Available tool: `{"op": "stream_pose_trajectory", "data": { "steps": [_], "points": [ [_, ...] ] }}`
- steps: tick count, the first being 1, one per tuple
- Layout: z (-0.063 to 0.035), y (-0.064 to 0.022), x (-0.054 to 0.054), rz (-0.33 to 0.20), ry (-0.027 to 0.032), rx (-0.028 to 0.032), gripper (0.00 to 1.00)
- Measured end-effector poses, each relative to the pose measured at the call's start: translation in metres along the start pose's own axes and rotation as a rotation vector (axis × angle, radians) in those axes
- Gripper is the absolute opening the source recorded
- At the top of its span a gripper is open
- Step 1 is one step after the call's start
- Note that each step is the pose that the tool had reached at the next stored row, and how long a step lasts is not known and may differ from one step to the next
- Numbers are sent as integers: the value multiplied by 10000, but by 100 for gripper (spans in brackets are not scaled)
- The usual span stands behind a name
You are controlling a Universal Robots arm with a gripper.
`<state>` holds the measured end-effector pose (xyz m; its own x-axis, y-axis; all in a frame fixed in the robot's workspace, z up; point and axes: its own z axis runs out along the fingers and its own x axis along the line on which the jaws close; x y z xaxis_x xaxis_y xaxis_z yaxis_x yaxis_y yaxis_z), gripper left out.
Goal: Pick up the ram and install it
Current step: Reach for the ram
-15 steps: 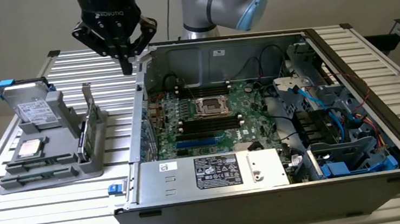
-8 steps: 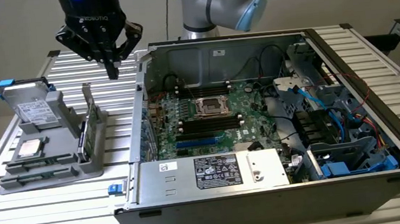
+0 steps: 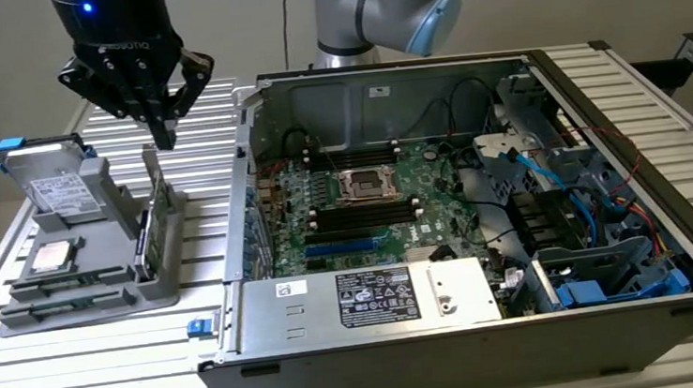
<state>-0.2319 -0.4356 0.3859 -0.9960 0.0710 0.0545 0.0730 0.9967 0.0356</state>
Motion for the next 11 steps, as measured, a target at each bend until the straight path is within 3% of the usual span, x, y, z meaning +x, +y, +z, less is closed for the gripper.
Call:
{"op": "stream_pose_trajectory", "data": {
  "steps": [11],
  "points": [
    [74, -204, 282, 4, 79, 7, 11]
  ]
}}
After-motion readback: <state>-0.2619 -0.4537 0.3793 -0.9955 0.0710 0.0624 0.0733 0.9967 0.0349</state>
